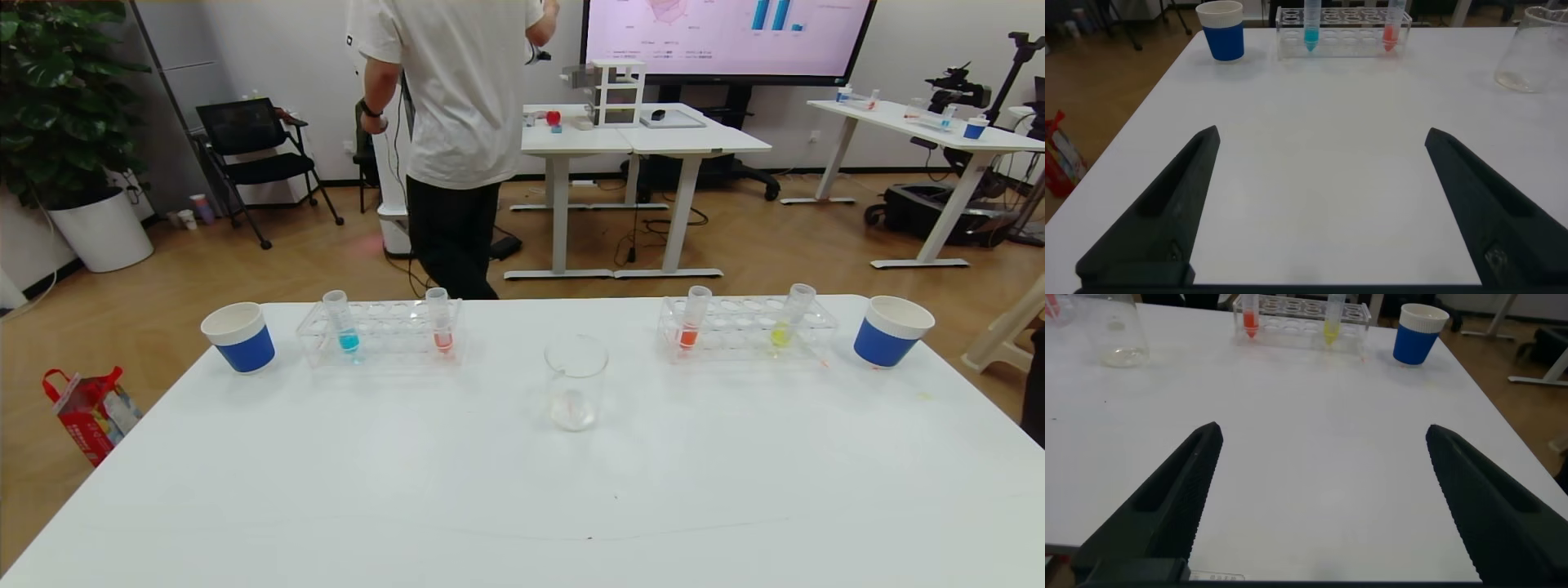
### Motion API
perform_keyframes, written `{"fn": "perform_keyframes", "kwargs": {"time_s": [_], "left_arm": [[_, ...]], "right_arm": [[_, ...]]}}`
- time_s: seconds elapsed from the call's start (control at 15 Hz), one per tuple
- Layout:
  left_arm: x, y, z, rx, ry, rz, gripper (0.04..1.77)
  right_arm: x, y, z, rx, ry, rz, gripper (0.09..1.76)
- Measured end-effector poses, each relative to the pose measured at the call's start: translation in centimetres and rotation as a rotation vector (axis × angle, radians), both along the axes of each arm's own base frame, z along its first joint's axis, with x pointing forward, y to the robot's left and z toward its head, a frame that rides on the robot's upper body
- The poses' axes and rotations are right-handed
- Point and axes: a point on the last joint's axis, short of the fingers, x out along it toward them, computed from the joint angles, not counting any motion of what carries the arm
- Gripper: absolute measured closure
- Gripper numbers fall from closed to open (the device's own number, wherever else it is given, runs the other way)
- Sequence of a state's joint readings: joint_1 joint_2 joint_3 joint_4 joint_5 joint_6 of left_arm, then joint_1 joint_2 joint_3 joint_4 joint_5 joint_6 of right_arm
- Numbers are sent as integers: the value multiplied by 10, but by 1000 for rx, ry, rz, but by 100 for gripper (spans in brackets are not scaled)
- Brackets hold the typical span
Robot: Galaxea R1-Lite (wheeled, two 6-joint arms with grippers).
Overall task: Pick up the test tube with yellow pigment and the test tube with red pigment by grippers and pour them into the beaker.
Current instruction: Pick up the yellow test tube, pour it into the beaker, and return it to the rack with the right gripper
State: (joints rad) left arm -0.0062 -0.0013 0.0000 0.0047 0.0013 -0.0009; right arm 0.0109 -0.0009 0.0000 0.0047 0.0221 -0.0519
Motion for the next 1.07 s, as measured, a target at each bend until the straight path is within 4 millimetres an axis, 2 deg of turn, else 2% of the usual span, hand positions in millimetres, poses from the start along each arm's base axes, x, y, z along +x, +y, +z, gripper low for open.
{"fn": "perform_keyframes", "kwargs": {"time_s": [0.47, 0.67, 0.8, 0.93, 1.07], "left_arm": [[0, 0, 0, 0, 0, 0, 6], [0, 0, 0, 0, 0, 0, 6], [0, 0, 0, 0, 0, 0, 6], [0, 0, 0, 0, 0, 0, 6], [0, 0, 0, 0, 0, 0, 6]], "right_arm": [[-1, 0, 3, -3, -9, -10, 11], [-5, 0, 33, 4, -73, -5, 11], [1, 0, 59, 11, -78, 15, 11], [20, 0, 87, 30, -98, 47, 11], [51, 2, 107, 41, -93, 62, 11]]}}
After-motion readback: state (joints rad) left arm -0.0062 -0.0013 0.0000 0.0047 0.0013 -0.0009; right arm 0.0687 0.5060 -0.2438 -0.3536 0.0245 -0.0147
